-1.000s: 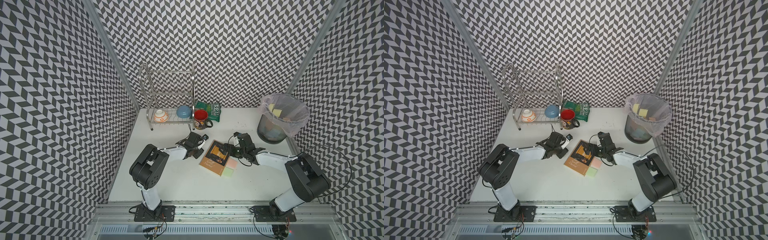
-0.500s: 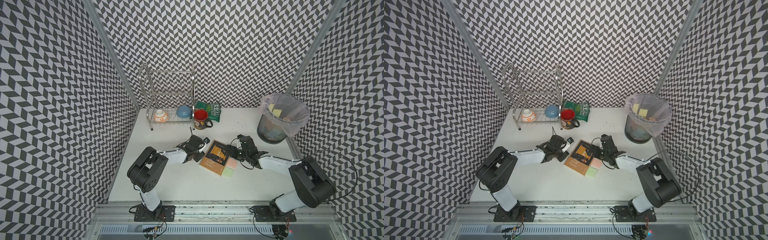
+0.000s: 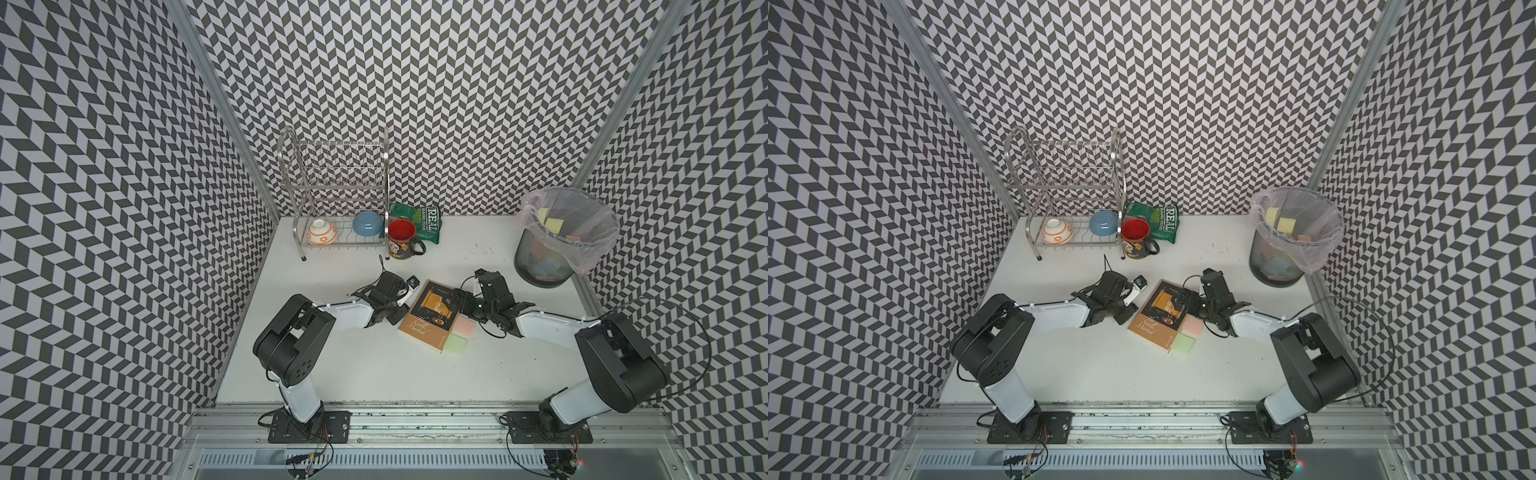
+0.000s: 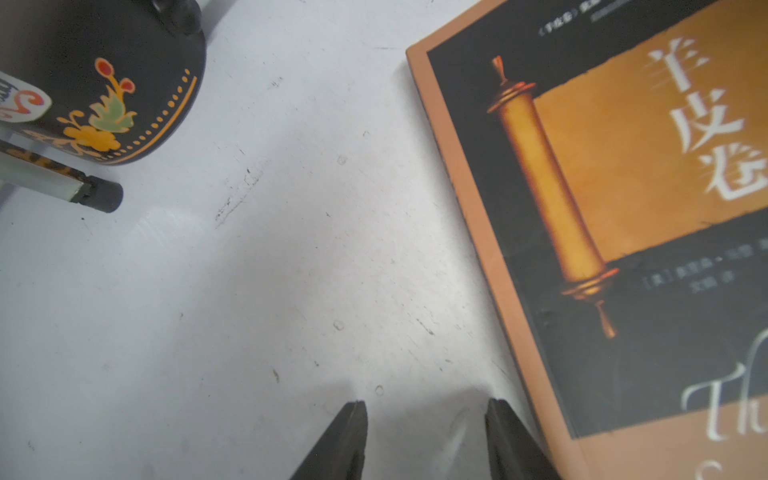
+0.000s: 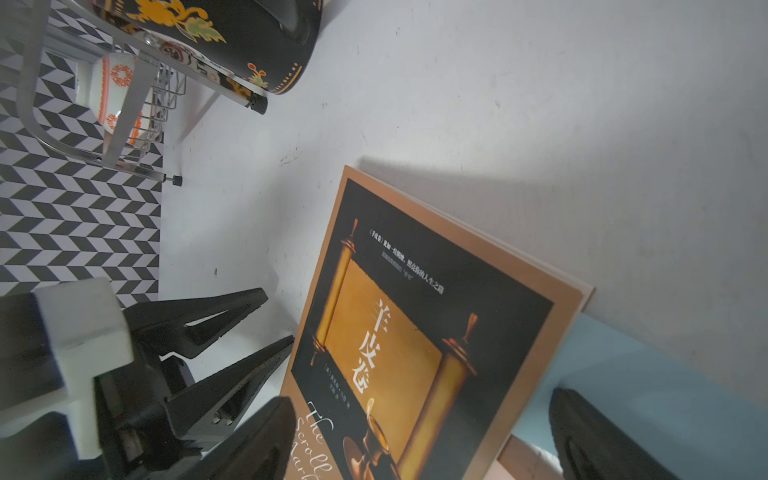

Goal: Peel off the used sticky note
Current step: Open the book at the center of the board.

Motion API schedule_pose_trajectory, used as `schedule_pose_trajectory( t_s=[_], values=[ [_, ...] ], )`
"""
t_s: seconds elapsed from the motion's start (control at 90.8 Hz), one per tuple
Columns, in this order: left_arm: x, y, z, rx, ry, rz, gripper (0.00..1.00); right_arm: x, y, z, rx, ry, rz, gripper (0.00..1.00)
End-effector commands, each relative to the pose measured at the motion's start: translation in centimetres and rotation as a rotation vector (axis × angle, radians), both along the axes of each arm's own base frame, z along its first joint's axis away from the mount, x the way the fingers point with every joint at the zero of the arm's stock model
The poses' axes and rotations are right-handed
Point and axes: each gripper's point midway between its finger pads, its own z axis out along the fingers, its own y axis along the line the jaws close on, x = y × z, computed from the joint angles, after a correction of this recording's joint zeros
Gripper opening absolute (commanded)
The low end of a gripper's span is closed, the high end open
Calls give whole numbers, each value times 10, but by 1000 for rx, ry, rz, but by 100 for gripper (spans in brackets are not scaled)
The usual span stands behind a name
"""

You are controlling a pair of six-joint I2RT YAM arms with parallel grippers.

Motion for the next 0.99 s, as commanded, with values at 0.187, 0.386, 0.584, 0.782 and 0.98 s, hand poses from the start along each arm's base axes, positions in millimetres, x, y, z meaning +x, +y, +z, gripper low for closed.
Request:
schedule_pose_trajectory(
  t_s=[0.187, 0.386, 0.584, 0.782, 0.98],
  values=[
    [-41, 25, -50, 135, 175, -20, 50, 11, 15, 12, 88, -35, 22, 98],
    [-41, 25, -52, 137, 180, -18, 50, 9, 21, 23, 155, -56, 33, 98],
    [-41, 25, -52, 138, 181, -18, 50, 8, 26, 29, 174, -65, 62, 98],
    [-41, 25, -53, 141, 182, -18, 50, 6, 30, 33, 207, -76, 89, 98],
    [-41, 25, -51, 134, 175, -18, 50, 0, 37, 50, 270, -125, 132, 95]
  ],
)
